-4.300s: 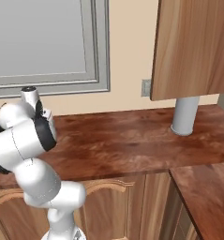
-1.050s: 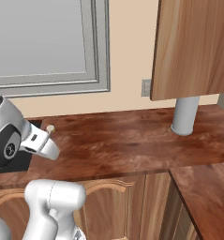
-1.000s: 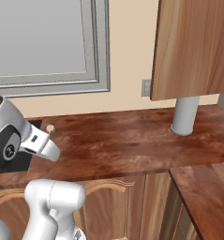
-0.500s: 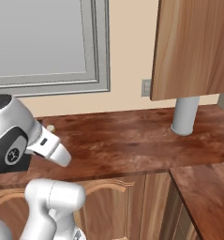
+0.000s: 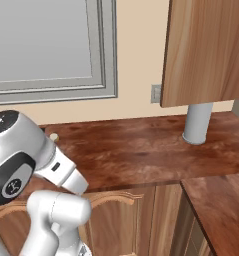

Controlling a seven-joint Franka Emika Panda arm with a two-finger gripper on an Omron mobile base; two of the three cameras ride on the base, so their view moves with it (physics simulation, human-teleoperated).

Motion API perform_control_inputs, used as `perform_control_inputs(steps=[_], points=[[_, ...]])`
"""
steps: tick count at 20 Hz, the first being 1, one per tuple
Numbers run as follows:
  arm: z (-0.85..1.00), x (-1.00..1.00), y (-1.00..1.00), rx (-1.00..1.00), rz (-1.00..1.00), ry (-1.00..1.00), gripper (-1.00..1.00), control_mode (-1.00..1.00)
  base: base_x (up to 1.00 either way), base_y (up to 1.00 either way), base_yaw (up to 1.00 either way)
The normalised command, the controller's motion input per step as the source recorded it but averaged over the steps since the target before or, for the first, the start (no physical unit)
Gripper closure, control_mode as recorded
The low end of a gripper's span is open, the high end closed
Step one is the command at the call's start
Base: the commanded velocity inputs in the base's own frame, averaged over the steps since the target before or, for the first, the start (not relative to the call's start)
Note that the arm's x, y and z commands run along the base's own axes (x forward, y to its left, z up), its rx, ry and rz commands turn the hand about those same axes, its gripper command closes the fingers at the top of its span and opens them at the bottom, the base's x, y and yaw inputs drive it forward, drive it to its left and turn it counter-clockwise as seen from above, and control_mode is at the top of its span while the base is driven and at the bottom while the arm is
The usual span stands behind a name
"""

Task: Locate and retrieve the bar soap and dish brush from the cabinet. Place them next to the sink.

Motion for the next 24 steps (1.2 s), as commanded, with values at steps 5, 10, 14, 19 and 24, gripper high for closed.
perform_control_inputs(steps=[5,10,14,19,24], points=[[0.00,-0.15,-0.17,0.00,-0.05,-0.03,-1.00,-1.00,0.00,0.00,0.00],[0.00,0.00,0.00,0.00,0.00,0.00,-1.00,-1.00,0.00,0.00,0.00],[0.00,0.00,0.00,0.00,0.00,0.00,-1.00,1.00,0.00,0.00,0.00],[0.00,0.00,0.00,0.00,0.00,0.00,-1.00,1.00,-0.17,-0.07,-0.30],[0.00,0.00,0.00,0.00,0.00,0.00,-1.00,1.00,-0.08,0.01,-0.43]])
